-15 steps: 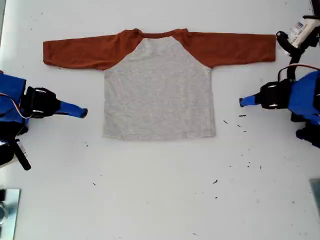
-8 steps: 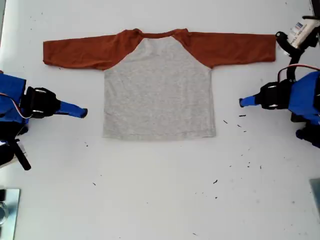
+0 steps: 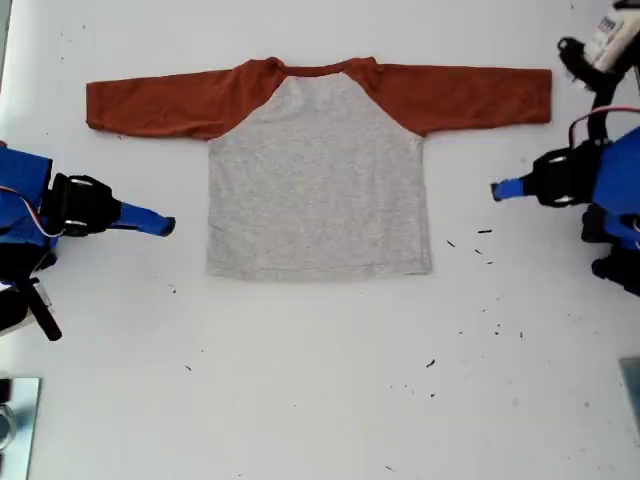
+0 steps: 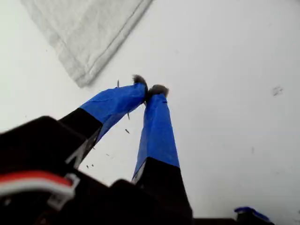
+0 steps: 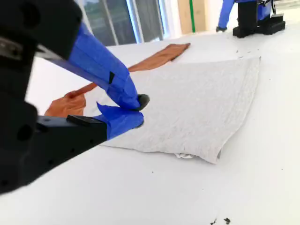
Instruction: Fold t shirt
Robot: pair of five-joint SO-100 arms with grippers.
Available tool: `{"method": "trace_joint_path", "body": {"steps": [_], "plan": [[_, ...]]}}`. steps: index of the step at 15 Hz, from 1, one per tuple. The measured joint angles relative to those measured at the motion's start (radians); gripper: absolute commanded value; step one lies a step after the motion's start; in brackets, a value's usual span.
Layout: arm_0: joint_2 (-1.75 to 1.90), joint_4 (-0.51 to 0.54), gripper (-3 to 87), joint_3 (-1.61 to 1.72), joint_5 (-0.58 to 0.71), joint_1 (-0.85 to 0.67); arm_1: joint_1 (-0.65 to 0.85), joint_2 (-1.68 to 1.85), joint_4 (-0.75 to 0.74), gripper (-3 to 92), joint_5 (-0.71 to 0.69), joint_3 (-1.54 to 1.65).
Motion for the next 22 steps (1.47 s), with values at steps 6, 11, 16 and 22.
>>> {"method": "trace_joint_path", "body": {"steps": [6,11,16,22], "plan": [[0.0,0.0,-0.3,0.0,0.0,0.0,0.607,-0.77,0.218,37.7,-0.383,-0.813],[0.0,0.0,-0.3,0.0,0.0,0.009,0.902,-0.81,0.114,37.0,-0.541,-0.758],[0.0,0.0,-0.3,0.0,0.0,0.02,1.0,-0.831,-0.253,35.6,-0.655,-0.393],[0.0,0.0,-0.3,0.0,0.0,0.02,1.002,-1.15,-0.566,3.6,-0.735,-0.318]]}}
